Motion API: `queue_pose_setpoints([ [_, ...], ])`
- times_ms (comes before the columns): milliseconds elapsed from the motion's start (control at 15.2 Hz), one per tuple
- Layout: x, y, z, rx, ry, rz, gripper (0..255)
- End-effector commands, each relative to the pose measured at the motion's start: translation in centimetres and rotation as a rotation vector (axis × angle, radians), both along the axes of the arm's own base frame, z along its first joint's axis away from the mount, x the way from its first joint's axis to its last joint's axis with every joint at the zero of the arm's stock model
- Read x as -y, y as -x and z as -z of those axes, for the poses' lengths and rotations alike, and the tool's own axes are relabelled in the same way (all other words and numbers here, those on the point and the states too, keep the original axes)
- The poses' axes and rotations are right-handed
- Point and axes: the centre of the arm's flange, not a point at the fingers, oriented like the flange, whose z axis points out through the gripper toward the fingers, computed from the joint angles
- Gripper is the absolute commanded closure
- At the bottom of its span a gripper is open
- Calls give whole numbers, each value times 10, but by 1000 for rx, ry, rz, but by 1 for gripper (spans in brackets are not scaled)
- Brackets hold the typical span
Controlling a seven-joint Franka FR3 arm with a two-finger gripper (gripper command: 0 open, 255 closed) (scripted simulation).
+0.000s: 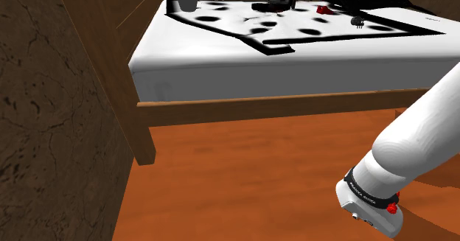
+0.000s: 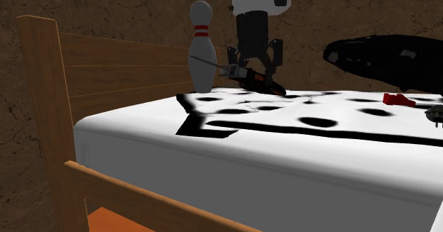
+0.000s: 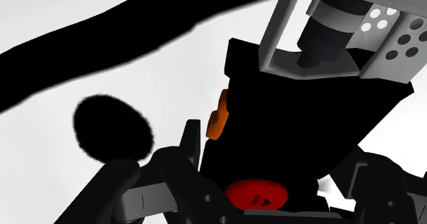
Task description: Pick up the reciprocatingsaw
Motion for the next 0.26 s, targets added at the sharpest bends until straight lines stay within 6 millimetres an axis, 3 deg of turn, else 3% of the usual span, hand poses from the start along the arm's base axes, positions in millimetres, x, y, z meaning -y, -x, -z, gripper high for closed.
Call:
queue_pose_setpoints([
  [0,0,1,-10,0,0,0,255],
  [198,0,1,-16,0,0,0,255],
])
